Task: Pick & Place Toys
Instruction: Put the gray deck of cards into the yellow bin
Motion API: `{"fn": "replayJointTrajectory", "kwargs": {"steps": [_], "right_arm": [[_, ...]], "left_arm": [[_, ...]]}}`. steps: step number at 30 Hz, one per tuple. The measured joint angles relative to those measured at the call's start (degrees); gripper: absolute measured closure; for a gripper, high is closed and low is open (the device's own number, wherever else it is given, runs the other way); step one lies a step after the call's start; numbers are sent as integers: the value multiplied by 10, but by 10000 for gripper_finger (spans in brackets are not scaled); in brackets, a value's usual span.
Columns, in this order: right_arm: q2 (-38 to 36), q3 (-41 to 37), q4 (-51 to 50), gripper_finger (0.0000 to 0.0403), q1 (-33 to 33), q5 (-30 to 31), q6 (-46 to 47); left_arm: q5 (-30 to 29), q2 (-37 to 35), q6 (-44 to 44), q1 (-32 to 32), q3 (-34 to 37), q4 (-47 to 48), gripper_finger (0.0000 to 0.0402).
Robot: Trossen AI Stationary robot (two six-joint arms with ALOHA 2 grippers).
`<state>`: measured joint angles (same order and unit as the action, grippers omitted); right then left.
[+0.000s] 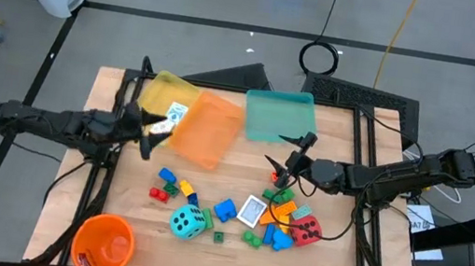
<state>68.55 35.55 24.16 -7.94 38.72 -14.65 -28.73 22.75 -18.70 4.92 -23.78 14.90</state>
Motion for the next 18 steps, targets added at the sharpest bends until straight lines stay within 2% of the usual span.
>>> {"fn": "replayJointTrajectory", "kwargs": {"steps": [8, 18], "right_arm": [[0, 0, 0, 94, 0, 0, 20], [0, 0, -2, 94, 0, -14, 21]], "left_arm": [[-2, -61, 115, 91, 98, -90, 105], [-74, -171, 124, 103, 159, -95, 105]]}}
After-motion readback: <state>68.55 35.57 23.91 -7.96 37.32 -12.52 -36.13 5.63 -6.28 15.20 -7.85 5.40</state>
